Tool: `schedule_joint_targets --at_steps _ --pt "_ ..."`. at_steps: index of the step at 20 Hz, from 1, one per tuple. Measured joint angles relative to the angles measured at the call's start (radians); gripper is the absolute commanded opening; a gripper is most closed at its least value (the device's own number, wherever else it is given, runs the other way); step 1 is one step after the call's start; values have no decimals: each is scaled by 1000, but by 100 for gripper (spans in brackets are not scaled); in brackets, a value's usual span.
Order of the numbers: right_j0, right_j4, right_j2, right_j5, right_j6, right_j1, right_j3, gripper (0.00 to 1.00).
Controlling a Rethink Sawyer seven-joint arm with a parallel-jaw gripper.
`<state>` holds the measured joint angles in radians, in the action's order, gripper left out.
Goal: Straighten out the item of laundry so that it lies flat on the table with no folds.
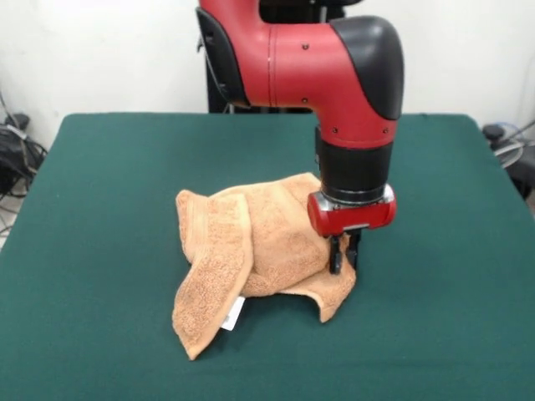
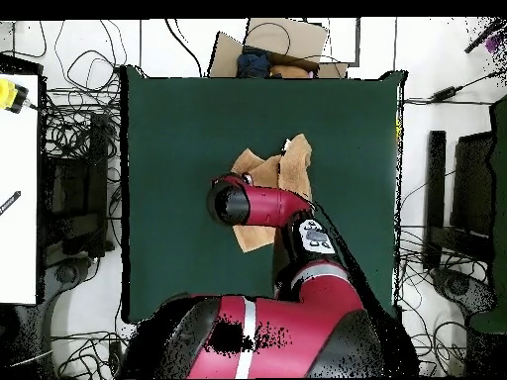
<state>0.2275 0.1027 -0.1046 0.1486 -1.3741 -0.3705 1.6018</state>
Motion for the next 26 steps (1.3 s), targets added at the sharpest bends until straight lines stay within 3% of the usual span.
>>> schedule_joint_targets --at_steps 8,17,26 --pt "-46 -31 63 177 0 -12 0 0" --pt "-32 -31 64 348 0 -31 -2 0" --pt "-29 -30 64 366 0 -44 -7 0"
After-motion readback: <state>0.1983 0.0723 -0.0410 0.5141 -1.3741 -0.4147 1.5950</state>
